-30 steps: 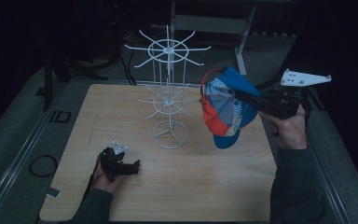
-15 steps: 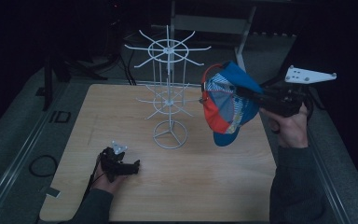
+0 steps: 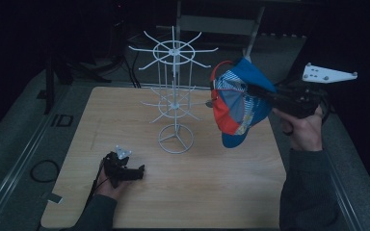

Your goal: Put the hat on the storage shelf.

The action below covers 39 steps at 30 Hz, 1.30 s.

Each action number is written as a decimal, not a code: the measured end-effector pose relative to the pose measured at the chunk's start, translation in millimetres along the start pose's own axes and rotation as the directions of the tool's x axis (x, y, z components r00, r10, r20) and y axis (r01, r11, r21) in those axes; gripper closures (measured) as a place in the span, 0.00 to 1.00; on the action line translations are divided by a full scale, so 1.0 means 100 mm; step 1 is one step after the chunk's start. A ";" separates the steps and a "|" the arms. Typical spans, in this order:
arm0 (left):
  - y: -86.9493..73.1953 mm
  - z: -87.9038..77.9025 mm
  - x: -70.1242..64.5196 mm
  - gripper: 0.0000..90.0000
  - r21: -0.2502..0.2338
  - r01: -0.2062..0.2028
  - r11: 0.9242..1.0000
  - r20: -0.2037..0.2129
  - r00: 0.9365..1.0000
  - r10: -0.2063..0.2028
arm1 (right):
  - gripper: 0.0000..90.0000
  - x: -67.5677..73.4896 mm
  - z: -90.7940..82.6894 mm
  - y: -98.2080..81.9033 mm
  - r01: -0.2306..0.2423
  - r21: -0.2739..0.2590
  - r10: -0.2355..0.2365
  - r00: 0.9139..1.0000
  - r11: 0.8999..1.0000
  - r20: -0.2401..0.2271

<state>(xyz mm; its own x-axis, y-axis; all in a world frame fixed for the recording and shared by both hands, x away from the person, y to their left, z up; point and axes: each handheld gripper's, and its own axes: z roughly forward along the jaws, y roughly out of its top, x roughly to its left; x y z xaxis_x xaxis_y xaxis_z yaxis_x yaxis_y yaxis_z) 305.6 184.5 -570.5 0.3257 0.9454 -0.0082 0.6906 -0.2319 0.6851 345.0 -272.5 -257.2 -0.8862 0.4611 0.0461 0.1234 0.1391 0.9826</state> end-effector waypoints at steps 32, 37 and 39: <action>0.00 0.00 0.00 0.00 0.000 0.000 1.000 0.000 1.000 0.000 | 0.98 -0.02 0.52 -0.12 -0.025 0.051 0.027 0.999 0.998 -0.030; 0.00 0.00 0.00 0.00 0.000 0.002 1.000 0.001 1.000 -0.002 | 0.97 -0.05 0.64 -0.20 -0.047 0.079 0.050 0.998 0.996 -0.034; 0.00 0.00 0.00 0.00 -0.001 0.003 1.000 0.000 1.000 -0.003 | 0.96 -0.05 0.68 -0.21 -0.045 0.092 0.048 0.999 0.995 -0.025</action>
<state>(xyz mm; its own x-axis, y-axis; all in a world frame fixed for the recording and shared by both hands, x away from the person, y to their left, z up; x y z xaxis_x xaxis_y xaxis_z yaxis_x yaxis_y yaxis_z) 305.6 184.3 -570.5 0.3242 0.9459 -0.0103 0.6909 -0.2294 0.6856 377.0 -218.2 -290.2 -0.8901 0.4451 0.0975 0.2040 0.1979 0.9587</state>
